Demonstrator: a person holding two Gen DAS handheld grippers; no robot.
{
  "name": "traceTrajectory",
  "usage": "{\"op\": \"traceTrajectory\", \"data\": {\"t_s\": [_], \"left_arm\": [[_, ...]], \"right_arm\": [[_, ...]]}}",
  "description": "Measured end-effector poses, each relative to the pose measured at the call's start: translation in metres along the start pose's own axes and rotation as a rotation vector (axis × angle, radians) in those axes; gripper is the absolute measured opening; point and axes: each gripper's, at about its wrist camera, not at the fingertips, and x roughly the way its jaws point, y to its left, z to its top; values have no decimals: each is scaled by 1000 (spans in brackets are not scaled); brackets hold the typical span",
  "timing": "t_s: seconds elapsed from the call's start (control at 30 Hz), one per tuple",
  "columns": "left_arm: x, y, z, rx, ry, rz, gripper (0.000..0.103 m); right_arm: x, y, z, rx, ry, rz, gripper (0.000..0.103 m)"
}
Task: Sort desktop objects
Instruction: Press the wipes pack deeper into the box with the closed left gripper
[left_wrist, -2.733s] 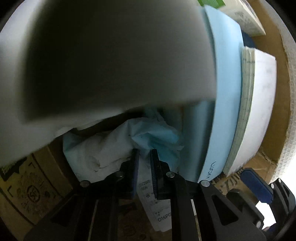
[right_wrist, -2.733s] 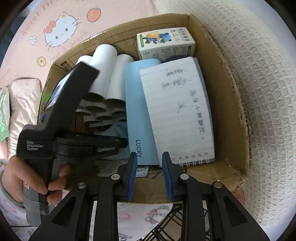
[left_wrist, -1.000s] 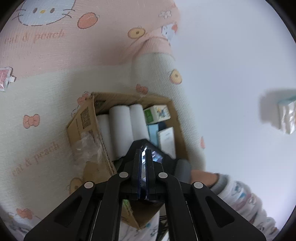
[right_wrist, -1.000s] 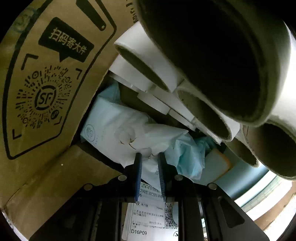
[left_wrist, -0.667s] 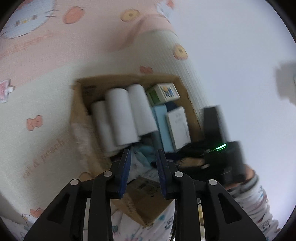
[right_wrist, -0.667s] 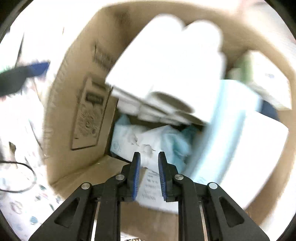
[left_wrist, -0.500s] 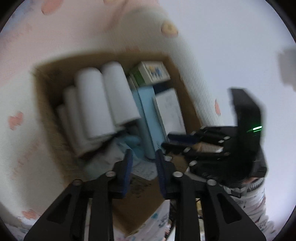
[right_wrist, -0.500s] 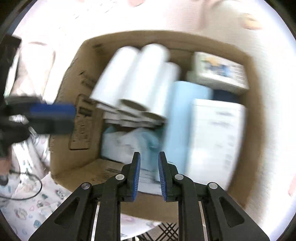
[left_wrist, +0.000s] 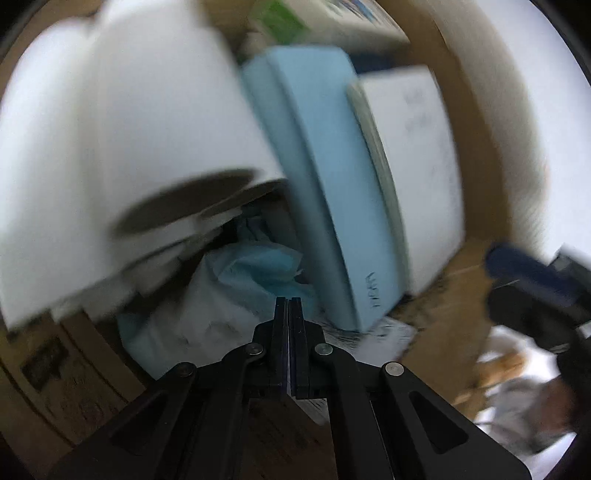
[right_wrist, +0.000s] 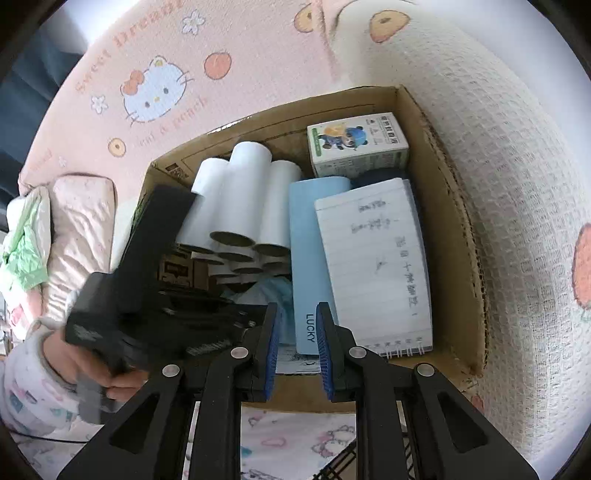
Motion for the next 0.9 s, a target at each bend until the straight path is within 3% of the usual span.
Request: {"op": "traceTrajectory", "data": {"t_s": [0.03,0.13,0.2,0.37,0.57,0.77,0.87,0.9], "left_arm": [[3,-6,1,35,-7,45,0],[16,-5,8,4,61,1,0],[28,-1,11,-23,114,32,0],[34,-6,9,115,139,129,2],[46,-16,1,169,154,235,3],[44,-14,-5,161,173,159,3],[29,-15,-9,151,122,118,11],[19,-15,-11,137,95,101,19]], "right_arm": [[-2,-2,-1,4,-3,-2,16],[7,-5,-3,-9,-11,-32,16],[6,-7,-5,-13,-9,-29,16],[-4,-8,-8,-31,-40,-46,16],[-17,-6,-6,-56,-63,-61,16],[-23,-8,-1,-53,-84,-60,16],[-27,-6,-2,-54,-89,-63,16],[-29,-5,-2,-55,-91,-68,16]]}}
